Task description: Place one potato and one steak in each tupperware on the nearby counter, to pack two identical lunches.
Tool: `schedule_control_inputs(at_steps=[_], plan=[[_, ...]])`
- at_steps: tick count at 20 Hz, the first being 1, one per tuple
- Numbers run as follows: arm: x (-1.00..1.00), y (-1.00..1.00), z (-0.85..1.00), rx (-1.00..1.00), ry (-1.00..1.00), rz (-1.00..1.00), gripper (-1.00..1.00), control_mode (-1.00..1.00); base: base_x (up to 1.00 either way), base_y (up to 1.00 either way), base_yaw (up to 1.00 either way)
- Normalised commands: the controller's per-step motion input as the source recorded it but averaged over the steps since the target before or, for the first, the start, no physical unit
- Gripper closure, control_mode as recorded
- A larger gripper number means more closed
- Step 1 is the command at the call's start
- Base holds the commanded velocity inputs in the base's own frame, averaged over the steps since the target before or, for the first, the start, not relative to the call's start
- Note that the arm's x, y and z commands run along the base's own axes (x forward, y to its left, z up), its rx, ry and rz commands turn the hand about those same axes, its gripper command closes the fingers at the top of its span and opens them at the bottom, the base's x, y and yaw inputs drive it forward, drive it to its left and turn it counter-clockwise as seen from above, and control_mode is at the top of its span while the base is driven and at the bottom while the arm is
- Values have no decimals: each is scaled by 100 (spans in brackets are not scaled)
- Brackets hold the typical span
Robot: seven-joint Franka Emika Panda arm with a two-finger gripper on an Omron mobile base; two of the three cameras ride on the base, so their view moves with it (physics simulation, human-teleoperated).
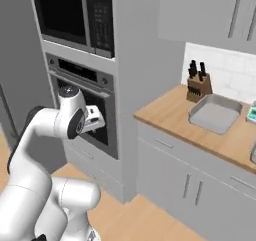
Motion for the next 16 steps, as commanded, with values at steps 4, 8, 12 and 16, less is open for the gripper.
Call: schedule_control_inputs(at_steps=[4, 8, 12, 16], plan=[[0, 0, 0, 0, 0, 0, -100, 100, -32, 100, 70], [0, 0, 0, 0, 0, 0, -100, 100, -10, 100, 64], [0, 0, 0, 0, 0, 0, -100, 100, 0, 100, 53], [0, 0, 0, 0, 0, 0, -100, 100, 21, 100, 39]])
